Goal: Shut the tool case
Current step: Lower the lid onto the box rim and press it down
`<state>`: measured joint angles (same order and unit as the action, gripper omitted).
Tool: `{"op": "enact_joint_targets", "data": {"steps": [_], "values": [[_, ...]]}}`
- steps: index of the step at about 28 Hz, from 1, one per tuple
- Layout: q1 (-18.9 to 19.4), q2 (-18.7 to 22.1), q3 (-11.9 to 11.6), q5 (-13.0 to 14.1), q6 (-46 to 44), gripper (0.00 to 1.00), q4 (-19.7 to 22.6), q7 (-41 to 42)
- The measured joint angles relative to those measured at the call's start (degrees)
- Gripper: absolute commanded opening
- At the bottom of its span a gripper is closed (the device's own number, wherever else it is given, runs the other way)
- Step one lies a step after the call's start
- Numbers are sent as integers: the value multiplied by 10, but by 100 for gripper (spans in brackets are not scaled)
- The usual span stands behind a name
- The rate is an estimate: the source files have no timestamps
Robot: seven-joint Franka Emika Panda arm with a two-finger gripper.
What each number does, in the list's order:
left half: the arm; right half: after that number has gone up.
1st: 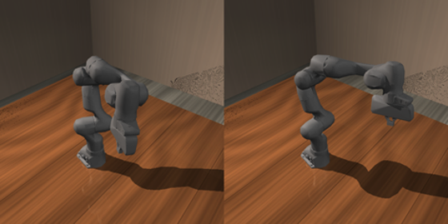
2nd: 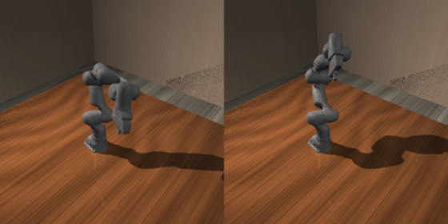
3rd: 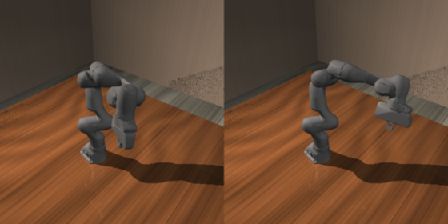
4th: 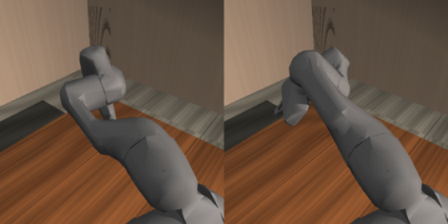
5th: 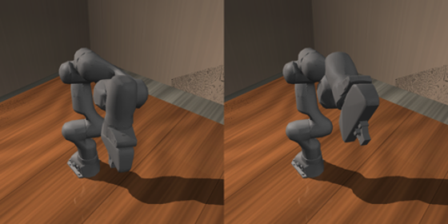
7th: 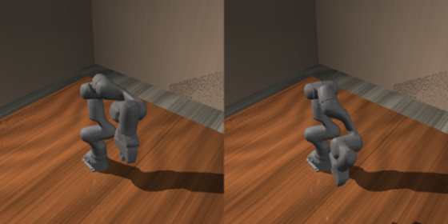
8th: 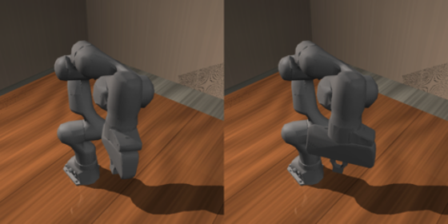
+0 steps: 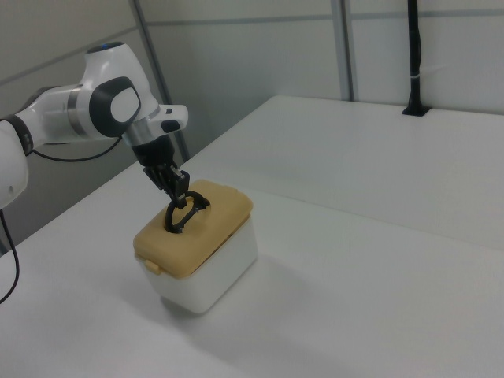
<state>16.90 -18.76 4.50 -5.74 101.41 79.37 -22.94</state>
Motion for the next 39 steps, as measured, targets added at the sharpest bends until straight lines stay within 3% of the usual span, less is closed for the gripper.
{"op": "enact_joint_targets", "data": {"steps": [39], "values": [[20,-25,-4,-5,0,0,-7,-24]]}}
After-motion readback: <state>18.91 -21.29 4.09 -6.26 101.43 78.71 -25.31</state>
